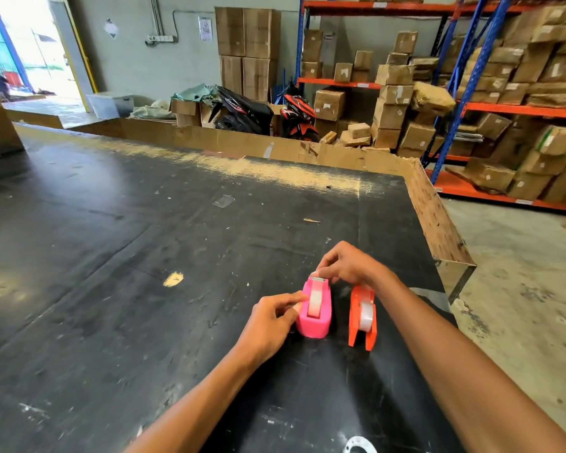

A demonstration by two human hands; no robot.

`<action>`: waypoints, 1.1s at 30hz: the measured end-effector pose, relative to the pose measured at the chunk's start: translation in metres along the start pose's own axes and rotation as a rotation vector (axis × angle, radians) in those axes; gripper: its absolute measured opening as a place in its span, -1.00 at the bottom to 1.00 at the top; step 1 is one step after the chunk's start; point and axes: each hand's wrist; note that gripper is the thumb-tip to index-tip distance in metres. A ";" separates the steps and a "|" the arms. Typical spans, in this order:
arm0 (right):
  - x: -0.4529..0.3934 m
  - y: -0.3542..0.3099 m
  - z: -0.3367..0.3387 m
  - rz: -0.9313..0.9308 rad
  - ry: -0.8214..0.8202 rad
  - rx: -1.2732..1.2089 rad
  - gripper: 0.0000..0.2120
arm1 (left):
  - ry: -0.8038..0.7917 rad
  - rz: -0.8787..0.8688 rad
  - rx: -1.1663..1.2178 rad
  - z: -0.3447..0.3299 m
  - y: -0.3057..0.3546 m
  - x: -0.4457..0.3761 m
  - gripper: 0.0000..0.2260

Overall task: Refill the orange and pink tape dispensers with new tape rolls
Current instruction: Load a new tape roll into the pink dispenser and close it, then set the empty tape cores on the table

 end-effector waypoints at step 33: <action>0.315 -0.018 -0.014 -0.389 0.160 0.356 -0.60 | -0.525 -0.394 -0.263 -0.009 0.053 0.116 -0.61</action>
Point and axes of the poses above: each hand's wrist, its own x-axis away from the middle knuckle, its own z-axis out of the back of the hand, y = z × x, and after that the axes turned 6 degrees about y, right-handed
